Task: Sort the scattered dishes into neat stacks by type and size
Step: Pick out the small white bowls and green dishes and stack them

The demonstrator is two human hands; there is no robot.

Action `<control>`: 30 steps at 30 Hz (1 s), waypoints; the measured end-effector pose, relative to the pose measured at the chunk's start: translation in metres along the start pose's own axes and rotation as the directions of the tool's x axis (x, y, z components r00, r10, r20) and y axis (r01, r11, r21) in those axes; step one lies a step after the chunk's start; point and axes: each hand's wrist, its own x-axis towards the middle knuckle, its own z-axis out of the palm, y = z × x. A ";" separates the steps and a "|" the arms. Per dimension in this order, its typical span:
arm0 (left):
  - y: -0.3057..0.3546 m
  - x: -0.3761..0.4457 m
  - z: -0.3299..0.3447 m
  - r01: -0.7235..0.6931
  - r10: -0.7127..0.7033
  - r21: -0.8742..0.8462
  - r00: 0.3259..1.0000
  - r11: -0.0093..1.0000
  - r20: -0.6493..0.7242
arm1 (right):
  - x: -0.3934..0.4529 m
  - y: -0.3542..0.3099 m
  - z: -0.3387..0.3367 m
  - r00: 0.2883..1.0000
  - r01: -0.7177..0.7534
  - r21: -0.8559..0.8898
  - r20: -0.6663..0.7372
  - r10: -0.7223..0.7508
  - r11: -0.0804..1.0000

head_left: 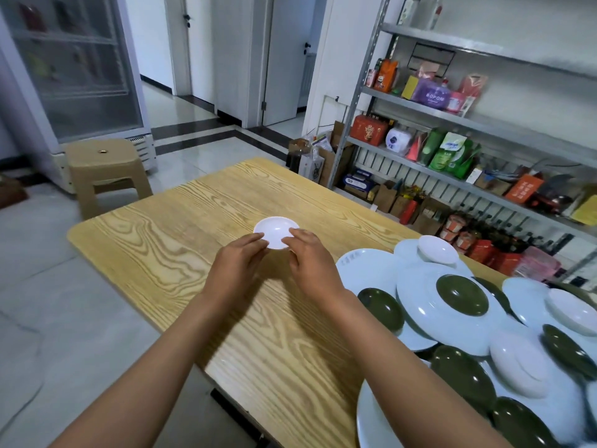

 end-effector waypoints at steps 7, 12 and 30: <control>-0.028 0.027 0.024 0.189 -0.188 0.091 0.982 0.978 -0.020 | 0.011 0.008 0.009 0.972 -0.186 -0.014 0.142 0.186 0.982; -0.034 0.040 0.038 0.234 -0.232 0.101 0.972 0.967 -0.023 | 0.022 0.012 0.022 0.942 -0.264 -0.097 0.187 0.278 0.960; -0.011 0.025 0.039 0.013 -0.116 0.506 0.978 0.863 0.173 | 0.016 0.027 -0.018 0.970 -0.177 -0.079 0.156 0.187 0.981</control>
